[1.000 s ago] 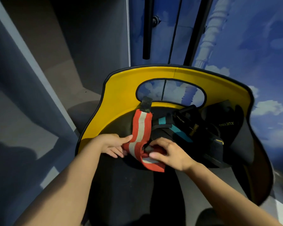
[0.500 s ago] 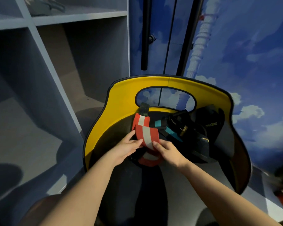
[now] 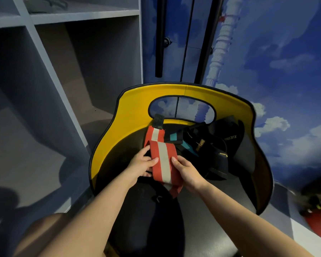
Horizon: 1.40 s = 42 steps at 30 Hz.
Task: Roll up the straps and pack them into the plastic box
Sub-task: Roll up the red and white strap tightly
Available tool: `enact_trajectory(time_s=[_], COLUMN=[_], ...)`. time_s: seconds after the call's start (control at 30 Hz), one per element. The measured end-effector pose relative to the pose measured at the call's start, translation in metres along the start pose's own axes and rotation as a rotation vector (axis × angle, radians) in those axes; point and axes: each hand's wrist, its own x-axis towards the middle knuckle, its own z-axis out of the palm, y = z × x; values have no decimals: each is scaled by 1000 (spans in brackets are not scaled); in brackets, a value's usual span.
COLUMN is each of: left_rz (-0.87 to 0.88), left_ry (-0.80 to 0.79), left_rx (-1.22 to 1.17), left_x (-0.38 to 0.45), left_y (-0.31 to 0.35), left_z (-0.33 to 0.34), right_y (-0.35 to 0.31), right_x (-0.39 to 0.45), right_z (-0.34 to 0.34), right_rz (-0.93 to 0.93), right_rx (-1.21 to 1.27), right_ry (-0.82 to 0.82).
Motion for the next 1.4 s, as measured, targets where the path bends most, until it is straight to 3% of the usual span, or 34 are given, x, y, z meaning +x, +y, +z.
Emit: enact_trajectory(time_s=[0.1,0.17,0.27,0.57,0.73,0.87,0.93,1.0,1.1,1.17,1.23,1.3,1.4], left_rz=[3,7,-6,-4,-3,-132,-197,-253,-291,-210,-16,146,123], left_ry=[18,36,6,-98,-79,-108,-114,-122,-102,110,292,307,193], left_rx=[-93,-172,-220,-212,-149,11,95,156,213,186,342,582,842], left_x=[1,1,1,0,3,-1,-2,-4,-1,5,12,19,30], left_y=[1,2,2,6,7,-6,-15,-22,-25,-23,-19,-19,-29], left_z=[-1,-2,-4,-3,-1,-5,-7,-9,-10,-9,-7,-5,-6], right_y=[4,10,19,8,14,24,27,25,16,14,14,16,20], right_x=[-6,-7,-3,-12,-12,-16,-14,-8,-3,2,9,16,25], right_z=[-6,-12,-20,-19,-18,-16,-13,-10,-6,-3,1,6,8], right_rz=[-9,-11,-77,1,17,207,223,160,-59,-218,-304,-317,-232], right_rx=[-104,-330,-636,-340,-329,-385,-351,-368,-787,-1002,-1073,-1097,-1160], right_ry=[-84,-130,-61,-132,-161,-305,-224,-66,37,46,23,-23,-95])
